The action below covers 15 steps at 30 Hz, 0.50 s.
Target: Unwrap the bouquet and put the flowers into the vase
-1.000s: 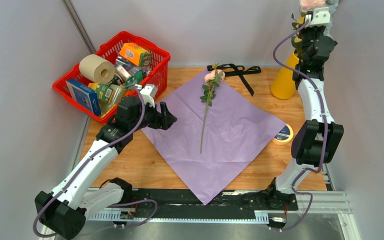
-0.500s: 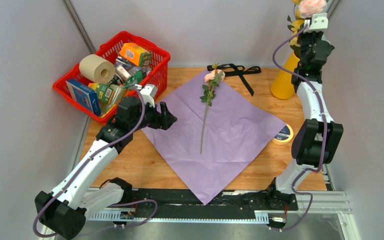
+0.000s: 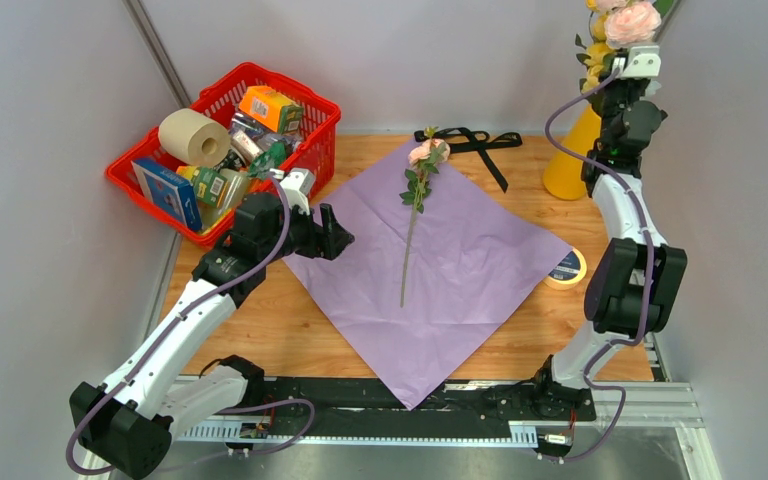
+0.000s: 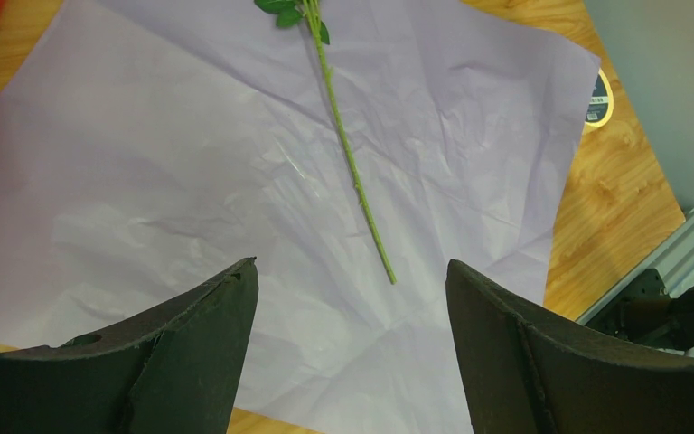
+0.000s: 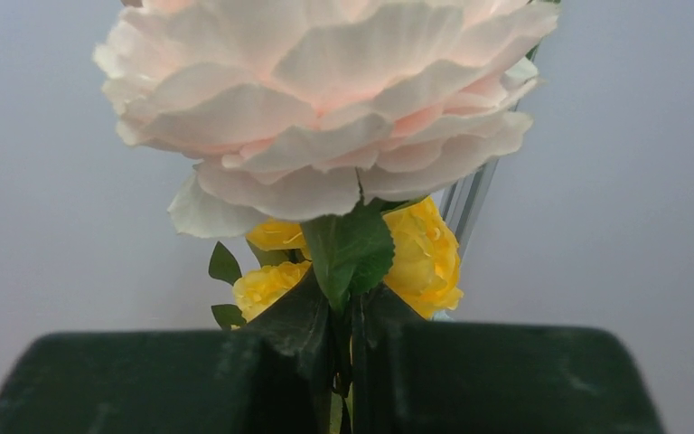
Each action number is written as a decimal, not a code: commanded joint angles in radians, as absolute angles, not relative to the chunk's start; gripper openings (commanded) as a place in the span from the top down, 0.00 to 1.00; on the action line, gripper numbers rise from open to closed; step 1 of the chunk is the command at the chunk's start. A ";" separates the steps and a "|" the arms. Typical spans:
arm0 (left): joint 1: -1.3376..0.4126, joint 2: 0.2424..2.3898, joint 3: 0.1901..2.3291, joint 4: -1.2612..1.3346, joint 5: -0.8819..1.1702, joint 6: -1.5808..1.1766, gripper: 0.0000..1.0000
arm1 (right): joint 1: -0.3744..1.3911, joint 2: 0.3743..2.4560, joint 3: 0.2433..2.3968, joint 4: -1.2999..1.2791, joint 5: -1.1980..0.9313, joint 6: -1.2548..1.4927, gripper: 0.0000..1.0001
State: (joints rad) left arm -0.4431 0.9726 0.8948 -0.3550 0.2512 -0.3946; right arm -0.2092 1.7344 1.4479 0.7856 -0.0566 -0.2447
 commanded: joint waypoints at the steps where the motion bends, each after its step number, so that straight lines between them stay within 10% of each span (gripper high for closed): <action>1: -0.437 0.963 0.887 -0.325 0.253 -0.390 0.16 | -0.232 1.747 1.451 0.602 -0.018 -0.189 0.85; 15: -0.436 0.965 0.888 -0.324 0.255 -0.391 0.16 | -0.232 1.597 1.535 0.410 -0.041 -0.181 0.39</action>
